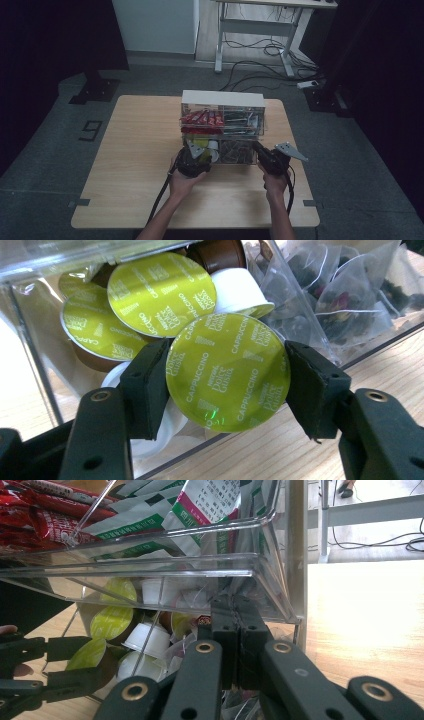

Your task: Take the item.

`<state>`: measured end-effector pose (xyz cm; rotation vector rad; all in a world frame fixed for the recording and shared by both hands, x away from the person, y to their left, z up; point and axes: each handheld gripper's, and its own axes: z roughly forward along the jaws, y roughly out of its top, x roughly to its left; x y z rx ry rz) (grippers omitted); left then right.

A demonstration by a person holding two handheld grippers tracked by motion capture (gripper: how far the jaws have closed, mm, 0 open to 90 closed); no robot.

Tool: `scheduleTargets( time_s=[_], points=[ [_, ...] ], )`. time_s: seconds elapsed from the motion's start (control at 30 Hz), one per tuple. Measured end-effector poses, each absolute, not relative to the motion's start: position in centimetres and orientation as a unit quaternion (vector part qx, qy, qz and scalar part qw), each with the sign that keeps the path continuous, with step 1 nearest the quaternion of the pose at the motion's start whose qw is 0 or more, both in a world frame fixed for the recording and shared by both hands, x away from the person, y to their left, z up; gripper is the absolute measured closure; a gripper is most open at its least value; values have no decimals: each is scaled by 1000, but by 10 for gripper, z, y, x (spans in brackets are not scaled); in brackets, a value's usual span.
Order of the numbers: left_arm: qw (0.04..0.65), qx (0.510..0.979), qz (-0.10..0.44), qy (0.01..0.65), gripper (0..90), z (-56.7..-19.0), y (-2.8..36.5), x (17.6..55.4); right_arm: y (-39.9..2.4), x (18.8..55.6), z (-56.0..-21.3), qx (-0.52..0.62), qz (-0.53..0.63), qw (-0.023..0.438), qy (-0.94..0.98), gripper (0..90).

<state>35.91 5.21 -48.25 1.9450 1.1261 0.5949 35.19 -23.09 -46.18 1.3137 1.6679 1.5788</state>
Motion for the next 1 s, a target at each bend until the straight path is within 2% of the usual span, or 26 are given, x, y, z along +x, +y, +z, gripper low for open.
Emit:
scheduleTargets(
  time_s=[1.0],
  points=[
    [440, 757, 235, 422, 382, -448, 79, 333, -232, 352, -463, 484, 576, 248, 611, 880]
  ],
)
